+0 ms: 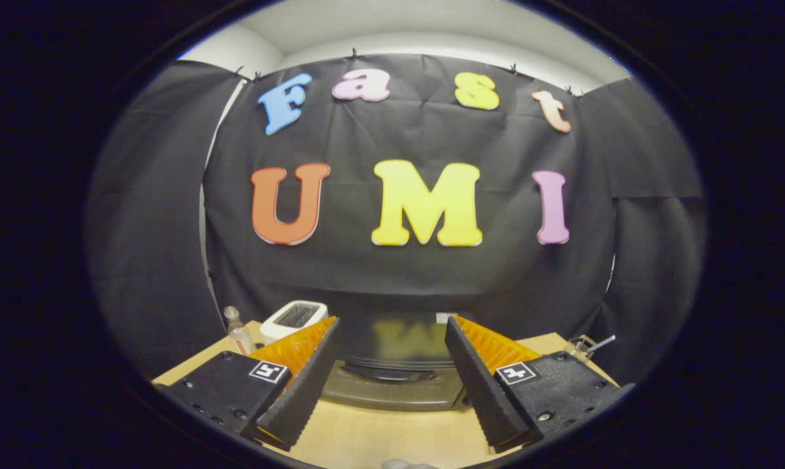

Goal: Open the toaster oven, put the food inside, and close the toaster oven door.

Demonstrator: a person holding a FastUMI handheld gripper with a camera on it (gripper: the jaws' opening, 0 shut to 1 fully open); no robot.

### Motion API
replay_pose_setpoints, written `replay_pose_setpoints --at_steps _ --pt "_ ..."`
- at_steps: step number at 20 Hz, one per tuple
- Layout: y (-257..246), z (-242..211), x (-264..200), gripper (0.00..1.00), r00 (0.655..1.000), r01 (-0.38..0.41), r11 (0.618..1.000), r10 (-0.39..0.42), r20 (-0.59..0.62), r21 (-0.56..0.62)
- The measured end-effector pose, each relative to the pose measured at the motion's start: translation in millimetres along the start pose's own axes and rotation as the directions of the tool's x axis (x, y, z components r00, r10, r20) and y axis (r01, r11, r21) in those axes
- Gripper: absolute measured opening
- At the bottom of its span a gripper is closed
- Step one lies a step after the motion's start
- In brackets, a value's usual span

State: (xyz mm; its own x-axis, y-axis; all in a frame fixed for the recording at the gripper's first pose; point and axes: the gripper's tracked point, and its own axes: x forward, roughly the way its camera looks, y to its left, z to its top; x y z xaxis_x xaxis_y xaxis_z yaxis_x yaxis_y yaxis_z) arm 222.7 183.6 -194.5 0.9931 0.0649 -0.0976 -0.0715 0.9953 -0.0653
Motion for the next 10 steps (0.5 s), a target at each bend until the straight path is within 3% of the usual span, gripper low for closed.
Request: replay_pose_setpoints --at_steps 6,10 --pt "-8 -74 85 1.0 0.985 0.107 0.994 -0.106 -0.139 0.001" --pt "-16 -91 88 1.0 0.974 0.145 0.988 -0.134 -0.185 0.047"
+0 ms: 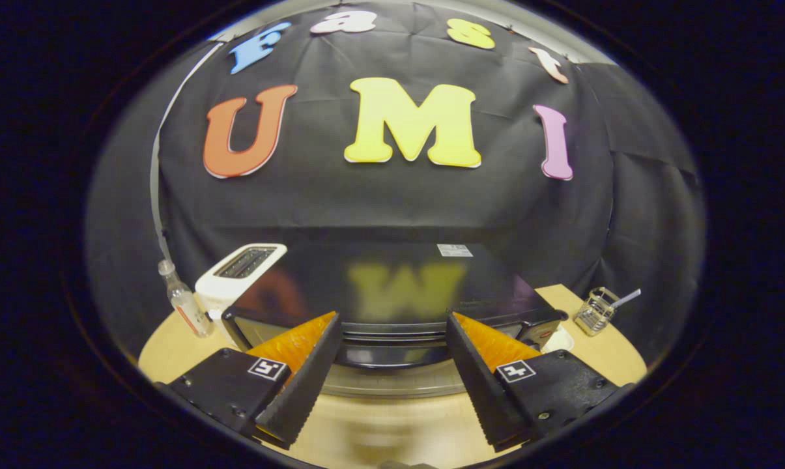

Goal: Open the toaster oven, put the food inside, and close the toaster oven door.

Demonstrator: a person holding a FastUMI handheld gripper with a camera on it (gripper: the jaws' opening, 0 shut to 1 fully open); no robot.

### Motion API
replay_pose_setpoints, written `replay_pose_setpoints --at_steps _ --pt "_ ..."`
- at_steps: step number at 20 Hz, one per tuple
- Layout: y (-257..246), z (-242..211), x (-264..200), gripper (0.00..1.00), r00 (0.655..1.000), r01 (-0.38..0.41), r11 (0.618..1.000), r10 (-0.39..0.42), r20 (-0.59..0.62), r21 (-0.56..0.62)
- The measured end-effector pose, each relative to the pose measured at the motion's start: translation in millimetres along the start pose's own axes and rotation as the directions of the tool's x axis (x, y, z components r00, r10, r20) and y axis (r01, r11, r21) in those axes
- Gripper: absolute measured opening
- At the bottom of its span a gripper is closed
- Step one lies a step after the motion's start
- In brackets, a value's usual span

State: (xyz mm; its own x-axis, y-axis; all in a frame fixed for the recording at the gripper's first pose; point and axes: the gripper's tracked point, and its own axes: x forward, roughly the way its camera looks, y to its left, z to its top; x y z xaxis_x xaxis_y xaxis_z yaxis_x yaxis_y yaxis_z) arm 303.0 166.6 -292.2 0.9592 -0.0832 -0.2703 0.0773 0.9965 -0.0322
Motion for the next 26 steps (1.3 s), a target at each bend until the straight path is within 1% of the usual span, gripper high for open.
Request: replay_pose_setpoints --at_steps 2,7,11,15,17,22,26 --pt "1 -5 -6 1.0 1.0 0.007 1.0 -0.007 -0.01 0.007" --pt "-1 -29 -44 1.0 1.0 0.022 1.0 -0.021 -0.015 0.009" --pt "-5 -69 -76 1.0 0.999 0.011 1.0 -0.01 -0.044 0.021" --pt "-8 -124 -100 1.0 0.994 0.007 1.0 -0.004 -0.109 0.031" --pt "-8 -146 -105 1.0 0.99 0.006 0.999 0.001 -0.144 0.051" --pt "-5 -183 -104 0.99 0.981 -0.003 1.0 0.007 -0.195 0.018" --pt "-6 -224 -101 0.99 0.953 0.006 0.999 0.004 -0.303 0.033"
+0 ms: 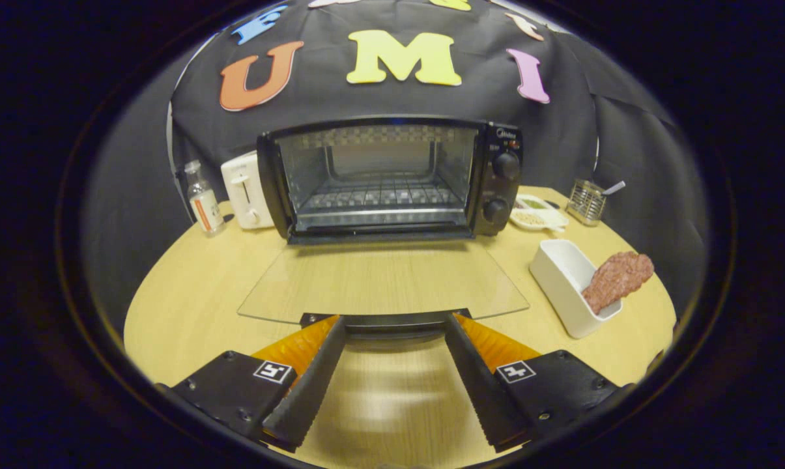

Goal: Open the toaster oven, put the food inside, and close the toaster oven door.

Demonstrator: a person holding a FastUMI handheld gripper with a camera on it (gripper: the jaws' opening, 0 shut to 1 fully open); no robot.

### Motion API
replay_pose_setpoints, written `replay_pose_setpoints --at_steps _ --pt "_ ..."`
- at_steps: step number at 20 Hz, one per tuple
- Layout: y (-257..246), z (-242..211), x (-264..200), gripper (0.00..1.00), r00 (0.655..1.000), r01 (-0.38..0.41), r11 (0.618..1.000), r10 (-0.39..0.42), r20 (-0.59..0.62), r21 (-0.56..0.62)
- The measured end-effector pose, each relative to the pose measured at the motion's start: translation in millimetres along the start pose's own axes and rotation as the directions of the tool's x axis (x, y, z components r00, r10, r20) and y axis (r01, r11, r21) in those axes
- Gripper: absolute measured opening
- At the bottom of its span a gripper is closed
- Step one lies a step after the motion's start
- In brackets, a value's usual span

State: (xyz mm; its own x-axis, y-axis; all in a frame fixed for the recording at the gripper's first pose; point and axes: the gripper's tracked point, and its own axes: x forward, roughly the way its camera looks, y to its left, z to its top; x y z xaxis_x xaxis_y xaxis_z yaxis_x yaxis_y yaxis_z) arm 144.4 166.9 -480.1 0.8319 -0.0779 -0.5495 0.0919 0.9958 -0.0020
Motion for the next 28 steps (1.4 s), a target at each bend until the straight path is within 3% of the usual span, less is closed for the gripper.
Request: replay_pose_setpoints --at_steps 5,10,16,20,22,24,28 --pt "4 -3 0 0.99 1.0 -0.027 1.0 0.027 0.009 -0.015" --pt "-14 53 -30 0.99 0.985 -0.072 0.991 0.089 0.15 -0.114" --pt "-152 132 -66 1.0 0.965 -0.023 0.993 0.052 0.257 -0.116" --pt "-275 128 -56 1.0 0.985 0.023 0.998 -0.012 0.169 -0.061" --pt "-293 108 -41 0.99 0.995 -0.076 0.997 0.074 0.064 0.025" --pt "-291 81 -30 0.97 0.98 -0.187 0.975 0.194 -0.047 0.119" --pt "-275 45 -21 0.69 0.915 -0.3 0.906 0.362 -0.179 0.299"
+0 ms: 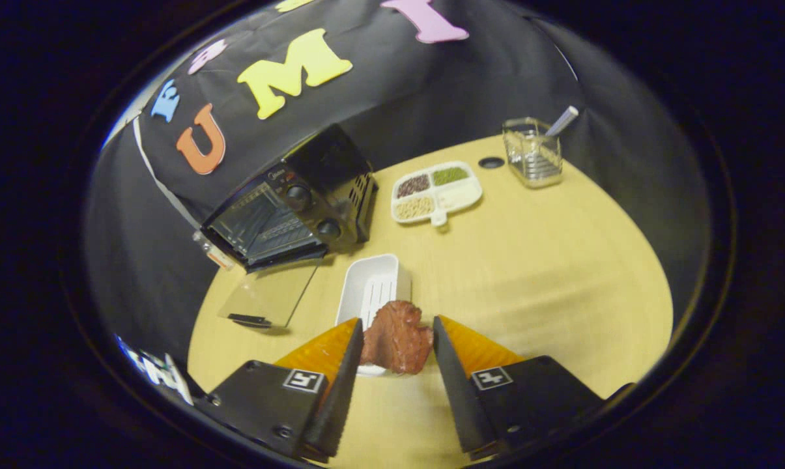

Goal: Open the toaster oven, put the food inside, and close the toaster oven door.

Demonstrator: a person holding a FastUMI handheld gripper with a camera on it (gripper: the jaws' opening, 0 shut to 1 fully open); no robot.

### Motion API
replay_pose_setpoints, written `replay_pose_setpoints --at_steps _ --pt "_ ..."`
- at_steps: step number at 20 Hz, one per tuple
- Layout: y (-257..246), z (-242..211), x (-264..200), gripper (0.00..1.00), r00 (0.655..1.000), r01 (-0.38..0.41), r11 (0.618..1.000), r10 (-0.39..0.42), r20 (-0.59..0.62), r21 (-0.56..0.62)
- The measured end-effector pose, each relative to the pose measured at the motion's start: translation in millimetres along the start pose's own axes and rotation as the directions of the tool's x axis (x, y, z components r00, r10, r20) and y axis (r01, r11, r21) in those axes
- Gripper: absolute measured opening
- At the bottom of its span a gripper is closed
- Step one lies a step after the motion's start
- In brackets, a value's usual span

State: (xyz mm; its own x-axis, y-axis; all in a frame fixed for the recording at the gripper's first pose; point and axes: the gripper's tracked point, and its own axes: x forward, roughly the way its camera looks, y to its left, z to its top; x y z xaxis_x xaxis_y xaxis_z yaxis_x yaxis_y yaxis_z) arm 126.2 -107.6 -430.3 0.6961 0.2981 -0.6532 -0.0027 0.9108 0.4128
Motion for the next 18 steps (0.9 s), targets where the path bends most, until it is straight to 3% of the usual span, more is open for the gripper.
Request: replay_pose_setpoints --at_steps 2,4,6,9,13,18 --pt "-2 -1 1 0.52 1.0 -0.02 1.0 0.02 0.006 0.017" --pt "10 5 -5 0.35 0.996 -0.087 0.996 0.087 0.025 0.028" --pt "11 6 -11 0.18 0.996 -0.087 0.996 0.086 0.018 0.031" --pt "35 26 -30 0.17 0.99 -0.133 0.988 0.128 0.06 0.081" --pt "94 52 -43 0.17 0.974 -0.182 0.981 0.171 0.15 0.06" --pt "192 75 -9 0.16 0.929 -0.285 0.948 0.238 0.282 0.14"
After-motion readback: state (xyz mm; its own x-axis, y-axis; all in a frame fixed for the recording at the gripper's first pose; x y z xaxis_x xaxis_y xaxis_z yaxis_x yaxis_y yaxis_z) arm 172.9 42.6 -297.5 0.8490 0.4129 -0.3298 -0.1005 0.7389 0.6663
